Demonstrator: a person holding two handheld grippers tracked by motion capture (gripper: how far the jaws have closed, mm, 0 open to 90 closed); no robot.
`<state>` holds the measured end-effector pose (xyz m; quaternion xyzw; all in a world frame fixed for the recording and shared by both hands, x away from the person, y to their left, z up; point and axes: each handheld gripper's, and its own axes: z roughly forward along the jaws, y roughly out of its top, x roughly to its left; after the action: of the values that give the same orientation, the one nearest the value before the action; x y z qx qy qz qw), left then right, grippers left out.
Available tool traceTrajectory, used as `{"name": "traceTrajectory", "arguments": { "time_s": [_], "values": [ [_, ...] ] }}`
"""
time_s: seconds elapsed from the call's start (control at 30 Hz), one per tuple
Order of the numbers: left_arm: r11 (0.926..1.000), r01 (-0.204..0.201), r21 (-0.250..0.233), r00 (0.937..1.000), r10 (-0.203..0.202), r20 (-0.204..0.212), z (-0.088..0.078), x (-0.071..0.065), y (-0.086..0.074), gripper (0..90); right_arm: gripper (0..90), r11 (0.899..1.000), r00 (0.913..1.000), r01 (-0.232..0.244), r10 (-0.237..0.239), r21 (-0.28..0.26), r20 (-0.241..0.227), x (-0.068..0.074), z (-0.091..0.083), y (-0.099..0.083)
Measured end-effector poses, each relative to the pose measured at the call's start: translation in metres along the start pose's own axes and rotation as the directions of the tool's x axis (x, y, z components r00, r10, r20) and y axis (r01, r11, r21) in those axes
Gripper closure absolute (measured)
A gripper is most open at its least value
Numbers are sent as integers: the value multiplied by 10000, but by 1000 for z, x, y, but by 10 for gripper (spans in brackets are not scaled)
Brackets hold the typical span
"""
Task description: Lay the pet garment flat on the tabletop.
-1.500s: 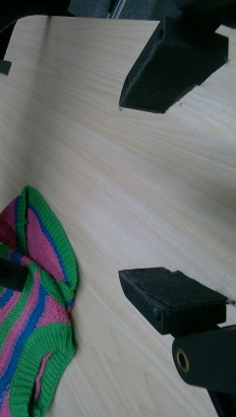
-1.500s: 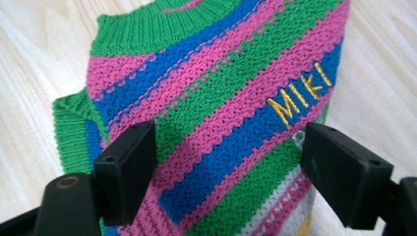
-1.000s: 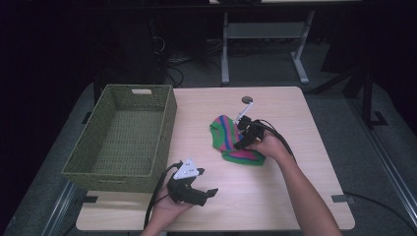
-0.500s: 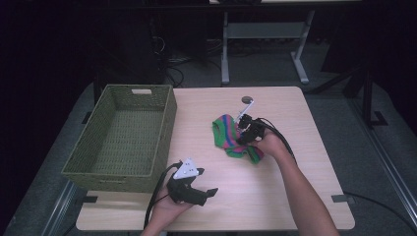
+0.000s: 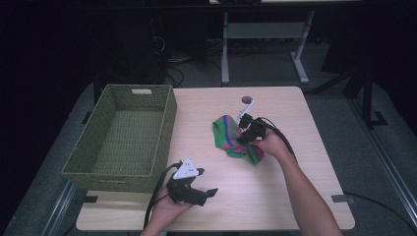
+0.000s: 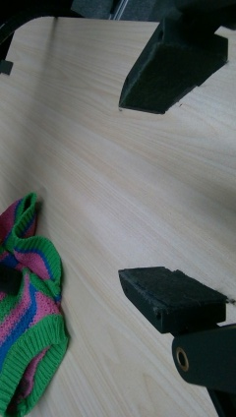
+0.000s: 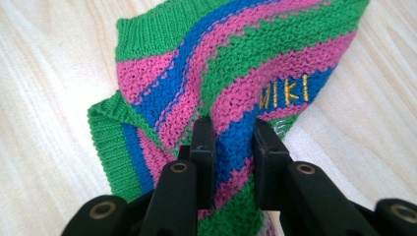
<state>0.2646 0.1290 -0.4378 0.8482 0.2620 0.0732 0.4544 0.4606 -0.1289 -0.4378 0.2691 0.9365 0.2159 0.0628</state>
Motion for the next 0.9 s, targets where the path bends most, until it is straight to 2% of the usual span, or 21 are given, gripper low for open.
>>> {"name": "traceTrajectory", "arguments": {
  "time_s": [0.27,0.33,0.57,0.9],
  "values": [
    [9999,-102,54,9999,102,-20,-1,-1,0,175,746,9984,10000,91,-93,-550,-35,3,-20,-1],
    [10000,-2,11,10000,2,-9,-1,-1,0,176,745,9976,10000,57,-59,-688,-31,4,-26,-2],
    [10000,-19,-15,9999,19,-119,-2,-1,-1,175,745,9911,10000,72,-71,-1332,9,5,-51,-6],
    [10000,-64,7,9999,64,-79,-1,-1,0,175,745,9907,9998,198,-204,-1350,-34,9,-68,-14]
  ]
}}
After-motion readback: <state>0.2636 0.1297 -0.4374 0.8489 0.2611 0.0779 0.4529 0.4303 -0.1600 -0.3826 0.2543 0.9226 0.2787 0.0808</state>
